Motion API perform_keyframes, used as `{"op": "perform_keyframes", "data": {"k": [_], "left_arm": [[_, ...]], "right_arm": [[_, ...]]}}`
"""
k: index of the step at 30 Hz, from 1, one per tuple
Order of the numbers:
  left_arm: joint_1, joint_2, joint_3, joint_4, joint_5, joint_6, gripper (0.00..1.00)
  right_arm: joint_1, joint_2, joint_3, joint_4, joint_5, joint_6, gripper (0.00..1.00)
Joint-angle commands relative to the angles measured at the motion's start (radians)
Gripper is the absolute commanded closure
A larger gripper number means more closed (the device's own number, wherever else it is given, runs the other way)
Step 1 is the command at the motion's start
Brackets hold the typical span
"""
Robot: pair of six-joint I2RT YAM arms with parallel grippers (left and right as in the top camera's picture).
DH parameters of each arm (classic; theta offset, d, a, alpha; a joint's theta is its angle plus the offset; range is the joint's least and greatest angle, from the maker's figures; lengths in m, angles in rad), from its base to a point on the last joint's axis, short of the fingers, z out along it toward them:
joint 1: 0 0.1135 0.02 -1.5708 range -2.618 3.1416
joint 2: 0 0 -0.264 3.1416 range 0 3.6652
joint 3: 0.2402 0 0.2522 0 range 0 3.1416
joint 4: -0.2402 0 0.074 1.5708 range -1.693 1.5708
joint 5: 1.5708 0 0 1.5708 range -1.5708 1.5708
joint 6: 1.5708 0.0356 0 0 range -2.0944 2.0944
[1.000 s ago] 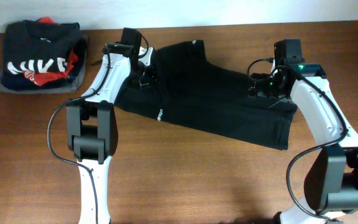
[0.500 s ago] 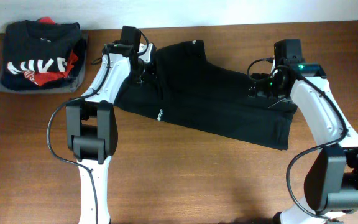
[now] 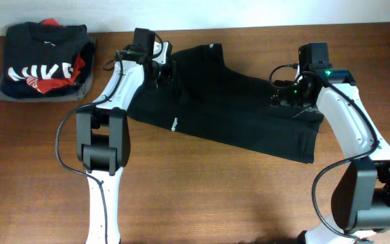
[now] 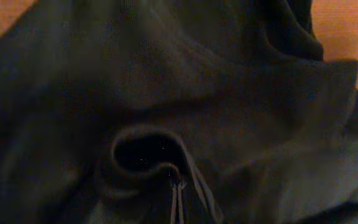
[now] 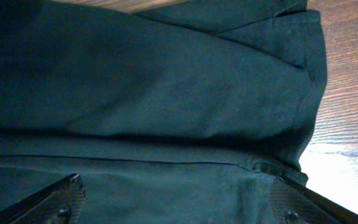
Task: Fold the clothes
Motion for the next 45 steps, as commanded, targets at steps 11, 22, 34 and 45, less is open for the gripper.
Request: {"op": "perform_keyframes", "data": {"k": [11,22,34,45], "left_arm": [[-0.040,0.018,0.017,0.210,0.078,-0.016,0.76],[-0.032,0.015,0.090,0.220,0.208,-0.008,0.36],[-0.077,0.015,0.346,0.123,0.044,0.153,0.36],[-0.127,0.022,0.360,0.317,-0.115,0.246,0.36]], "right_arm": [[0.005,-0.008,0.017,0.000,-0.005,-0.003,0.01],[0.005,-0.008,0.017,0.002,-0.005,-0.003,0.01],[0.005,-0.008,0.017,0.018,-0.005,-0.003,0.01],[0.005,-0.008,0.017,0.041,-0.028,-0.003,0.01]]}}
